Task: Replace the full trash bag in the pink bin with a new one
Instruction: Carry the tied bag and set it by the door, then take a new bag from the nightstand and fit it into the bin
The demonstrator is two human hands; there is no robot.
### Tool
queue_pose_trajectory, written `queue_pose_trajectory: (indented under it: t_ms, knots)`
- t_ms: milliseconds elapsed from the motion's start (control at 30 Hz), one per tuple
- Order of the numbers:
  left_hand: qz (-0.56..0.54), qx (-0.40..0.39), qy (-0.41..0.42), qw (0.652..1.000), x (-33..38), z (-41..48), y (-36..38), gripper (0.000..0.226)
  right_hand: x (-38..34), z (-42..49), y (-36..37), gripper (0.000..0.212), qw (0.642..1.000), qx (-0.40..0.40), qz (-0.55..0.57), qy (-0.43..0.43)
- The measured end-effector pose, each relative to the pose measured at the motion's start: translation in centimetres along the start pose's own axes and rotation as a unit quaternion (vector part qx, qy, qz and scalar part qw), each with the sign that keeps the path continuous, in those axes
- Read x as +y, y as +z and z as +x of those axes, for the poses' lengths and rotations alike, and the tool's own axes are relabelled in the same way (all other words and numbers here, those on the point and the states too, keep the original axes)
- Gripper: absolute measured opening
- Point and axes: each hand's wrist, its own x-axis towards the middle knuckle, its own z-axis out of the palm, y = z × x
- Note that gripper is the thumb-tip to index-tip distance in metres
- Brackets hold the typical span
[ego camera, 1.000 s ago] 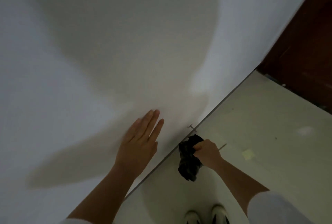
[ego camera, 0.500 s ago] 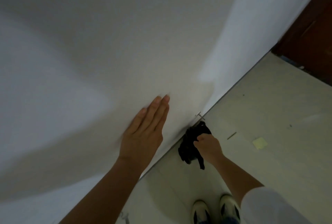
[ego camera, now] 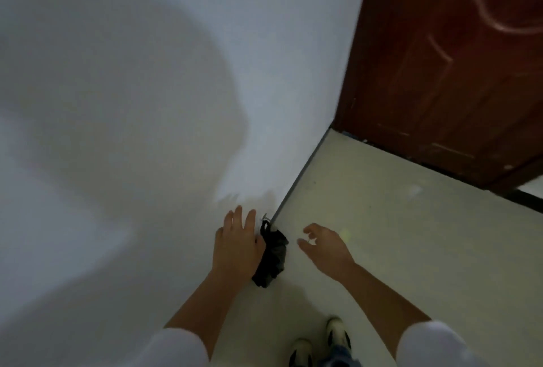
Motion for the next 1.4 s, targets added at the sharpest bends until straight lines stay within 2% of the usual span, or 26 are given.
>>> queue_pose_trajectory:
  t_ms: [233, 367, 500, 800, 967, 1200, 1400]
  knots:
    - [0.016, -0.011, 0.180, 0.984, 14.3, -4.0, -3.7, 0.058, 5.9, -13.6, -11.5, 0.039, 0.983, 0.171, -0.027, 0.068]
    - [0.040, 0.004, 0.303, 0.952, 25.9, -6.8, -4.8, 0.056, 12.1, -21.5, -17.4, 0.041, 0.952, 0.271, -0.026, 0.136]
    - [0.059, 0.019, 0.404, 0.913, 38.7, -12.6, -4.5, 0.052, 20.3, -31.1, -21.9, 0.043, 0.908, 0.356, 0.006, 0.221]
    - [0.055, -0.006, 0.544, 0.837, 62.1, -30.2, 2.0, 0.050, 39.0, -53.0, -27.5, 0.047, 0.826, 0.434, 0.019, 0.360]
    - [0.068, -0.016, 0.627, 0.776, 74.4, -42.1, 6.0, 0.049, 48.7, -65.7, -29.5, 0.047, 0.769, 0.462, 0.042, 0.440]
    - [0.095, -0.014, 0.715, 0.693, 89.4, -53.3, 10.6, 0.048, 59.6, -76.8, -32.1, 0.048, 0.703, 0.497, 0.087, 0.501]
    - [0.109, -0.004, 0.763, 0.637, 103.9, -60.3, 15.4, 0.044, 70.9, -84.7, -36.8, 0.050, 0.655, 0.513, 0.093, 0.547]
